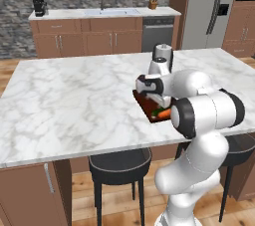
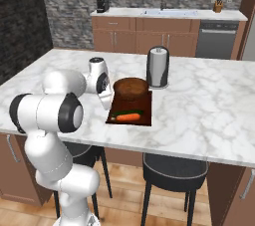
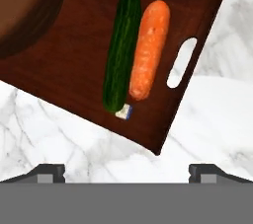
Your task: Place the two vegetables and bowl onto the tray for setting up a vegetable dip station.
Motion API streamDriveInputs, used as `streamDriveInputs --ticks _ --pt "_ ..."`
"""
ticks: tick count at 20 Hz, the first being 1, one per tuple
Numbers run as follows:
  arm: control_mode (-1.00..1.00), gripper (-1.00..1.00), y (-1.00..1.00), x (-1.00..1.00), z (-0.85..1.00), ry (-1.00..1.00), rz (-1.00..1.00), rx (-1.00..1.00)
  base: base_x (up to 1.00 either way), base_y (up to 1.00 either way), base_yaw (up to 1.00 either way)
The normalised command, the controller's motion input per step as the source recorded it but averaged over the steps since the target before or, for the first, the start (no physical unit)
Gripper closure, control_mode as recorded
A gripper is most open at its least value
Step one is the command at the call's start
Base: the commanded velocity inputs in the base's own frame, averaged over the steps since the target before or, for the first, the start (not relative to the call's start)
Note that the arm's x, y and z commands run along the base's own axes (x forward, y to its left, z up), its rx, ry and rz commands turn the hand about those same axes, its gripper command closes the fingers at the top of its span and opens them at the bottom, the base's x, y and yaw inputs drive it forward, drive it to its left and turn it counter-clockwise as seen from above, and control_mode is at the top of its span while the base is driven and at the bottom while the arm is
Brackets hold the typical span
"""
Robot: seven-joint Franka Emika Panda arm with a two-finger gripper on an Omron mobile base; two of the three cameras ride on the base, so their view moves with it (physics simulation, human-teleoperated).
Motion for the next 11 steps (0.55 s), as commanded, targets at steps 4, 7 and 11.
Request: streamDriveInputs --ticks 4,7,11 --pt "-1.0 -1.0 0.22 -0.33 -0.02 0.02 0.26 0.03 0.0 0.0 0.0" --pt "-1.0 -1.0 0.14 -0.67 -0.06 0.0 0.29 0.0 0.0 0.0 0.0" --pt "-1.0 -1.0 0.11 -0.72 -0.08 -0.05 0.28 0.0 0.0 0.0 0.0"
